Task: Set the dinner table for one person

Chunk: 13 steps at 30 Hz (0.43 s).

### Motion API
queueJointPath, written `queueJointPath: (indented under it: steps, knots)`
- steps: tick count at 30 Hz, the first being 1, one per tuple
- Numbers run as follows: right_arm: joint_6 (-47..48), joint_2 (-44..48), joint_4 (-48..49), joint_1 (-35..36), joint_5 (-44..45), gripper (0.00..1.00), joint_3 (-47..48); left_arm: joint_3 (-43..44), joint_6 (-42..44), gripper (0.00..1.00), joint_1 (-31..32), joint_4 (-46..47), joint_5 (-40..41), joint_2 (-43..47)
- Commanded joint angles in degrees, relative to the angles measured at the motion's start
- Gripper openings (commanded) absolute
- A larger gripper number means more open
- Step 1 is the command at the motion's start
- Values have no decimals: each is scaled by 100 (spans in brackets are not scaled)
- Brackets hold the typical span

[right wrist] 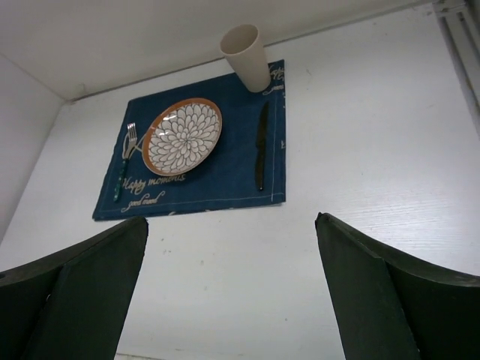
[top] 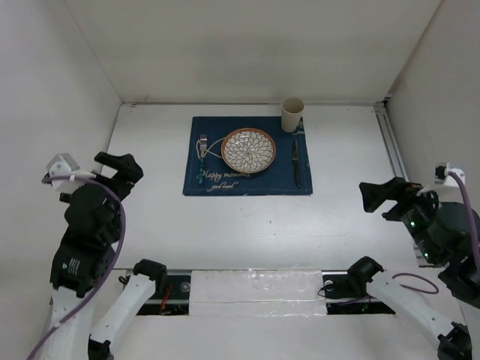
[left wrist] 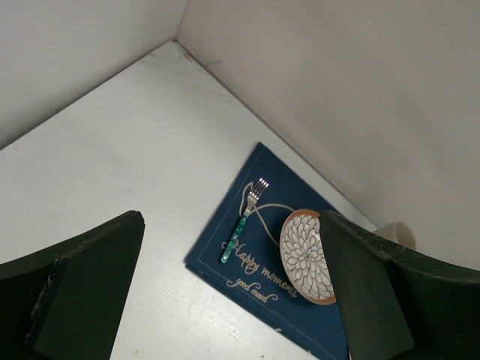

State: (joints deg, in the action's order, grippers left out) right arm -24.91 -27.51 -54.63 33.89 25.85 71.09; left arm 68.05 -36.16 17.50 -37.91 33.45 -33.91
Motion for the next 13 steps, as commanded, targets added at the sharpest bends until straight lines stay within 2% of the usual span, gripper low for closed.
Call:
queueJointPath:
  steps: [1,5,13]
  knots:
    - [-120,271,-591,100,429,100,458,-389,-347,100,-27,-243,258,488]
    - [-120,272,-908,162,816,100,765,-468,-471,100,-27,-418,153,999]
    - [-120,325,-883,267,1036,100,836,-275,-471,100,-27,-806,443,1185]
